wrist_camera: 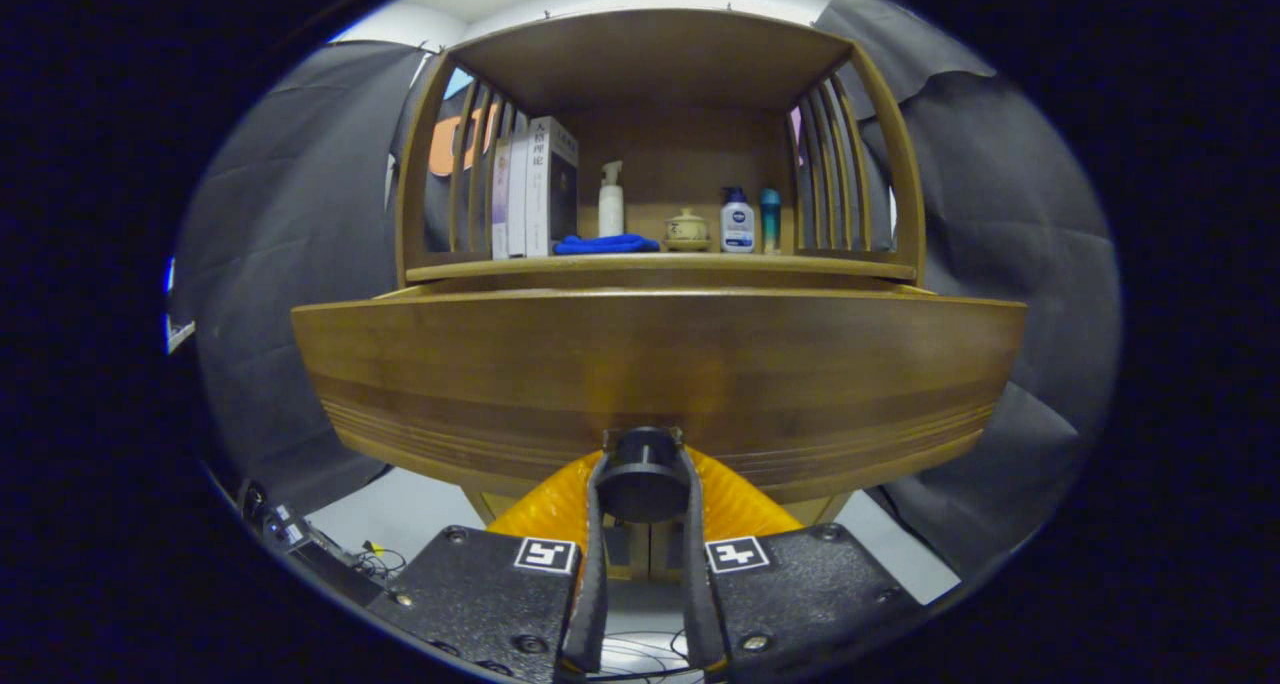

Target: Pull open the drawer, take out the items inside it, and place them on the countertop above the cabinet.

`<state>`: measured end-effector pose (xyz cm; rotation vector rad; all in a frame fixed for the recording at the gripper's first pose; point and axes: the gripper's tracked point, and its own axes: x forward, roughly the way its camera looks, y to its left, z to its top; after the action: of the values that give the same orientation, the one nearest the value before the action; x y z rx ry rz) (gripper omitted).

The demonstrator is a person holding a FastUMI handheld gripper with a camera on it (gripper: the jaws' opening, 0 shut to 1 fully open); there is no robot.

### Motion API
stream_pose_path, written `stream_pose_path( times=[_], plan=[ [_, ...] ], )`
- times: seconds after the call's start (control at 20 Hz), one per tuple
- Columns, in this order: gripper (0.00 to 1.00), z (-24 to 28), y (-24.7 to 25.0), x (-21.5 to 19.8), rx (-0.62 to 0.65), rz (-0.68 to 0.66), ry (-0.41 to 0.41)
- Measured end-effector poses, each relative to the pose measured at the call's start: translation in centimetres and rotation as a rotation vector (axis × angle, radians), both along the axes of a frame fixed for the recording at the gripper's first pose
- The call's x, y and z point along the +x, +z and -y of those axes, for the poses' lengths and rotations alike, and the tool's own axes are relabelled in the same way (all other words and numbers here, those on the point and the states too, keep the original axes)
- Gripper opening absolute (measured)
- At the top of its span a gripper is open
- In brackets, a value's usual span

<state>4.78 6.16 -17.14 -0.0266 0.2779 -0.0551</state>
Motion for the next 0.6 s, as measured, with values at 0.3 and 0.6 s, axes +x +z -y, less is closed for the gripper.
stream_pose_path(
  times=[0.3,0.6],
  plan=[
    [0.34,-0.7,-0.5,-3.2,-0.002,-0.007,0.026],
    [0.34,-1.0,-1.1,-5.6,0.008,-0.017,0.041]
  ],
)
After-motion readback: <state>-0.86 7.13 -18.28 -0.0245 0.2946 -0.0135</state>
